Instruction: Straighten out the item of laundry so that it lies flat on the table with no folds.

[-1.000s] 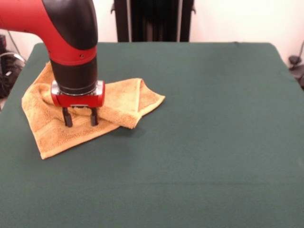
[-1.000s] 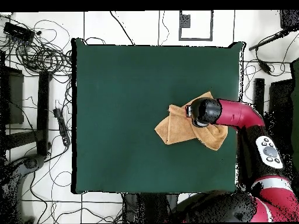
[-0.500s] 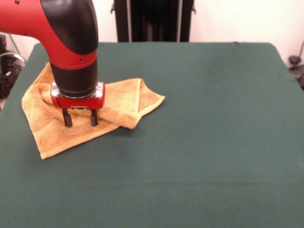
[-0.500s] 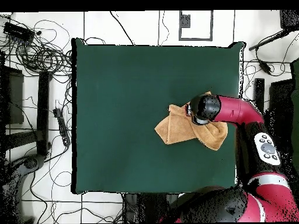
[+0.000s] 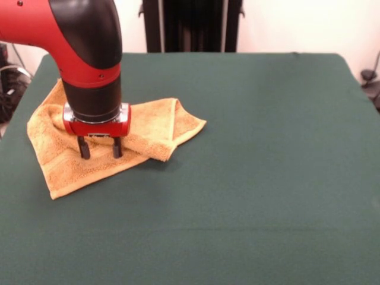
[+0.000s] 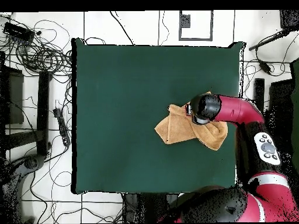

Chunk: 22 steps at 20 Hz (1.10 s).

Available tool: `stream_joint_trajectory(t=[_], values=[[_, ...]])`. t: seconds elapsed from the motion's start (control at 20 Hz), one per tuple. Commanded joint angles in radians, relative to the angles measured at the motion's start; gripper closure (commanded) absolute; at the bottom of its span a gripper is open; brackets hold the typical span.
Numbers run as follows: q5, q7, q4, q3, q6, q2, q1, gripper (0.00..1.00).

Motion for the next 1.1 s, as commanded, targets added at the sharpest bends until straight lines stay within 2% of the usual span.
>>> stream_joint_trajectory(t=[0.05,0.7,0.9,1.1], values=[[0.002,0.075,0.004,0.042,-0.099,0.053,0.028,0.00],[0.002,0.098,0.008,0.032,-0.108,0.047,0.035,0.00],[0.007,0.161,0.112,0.002,-0.146,-0.009,0.032,0.00],[0.004,0.177,0.266,-0.006,-0.214,-0.081,0.010,0.00]])
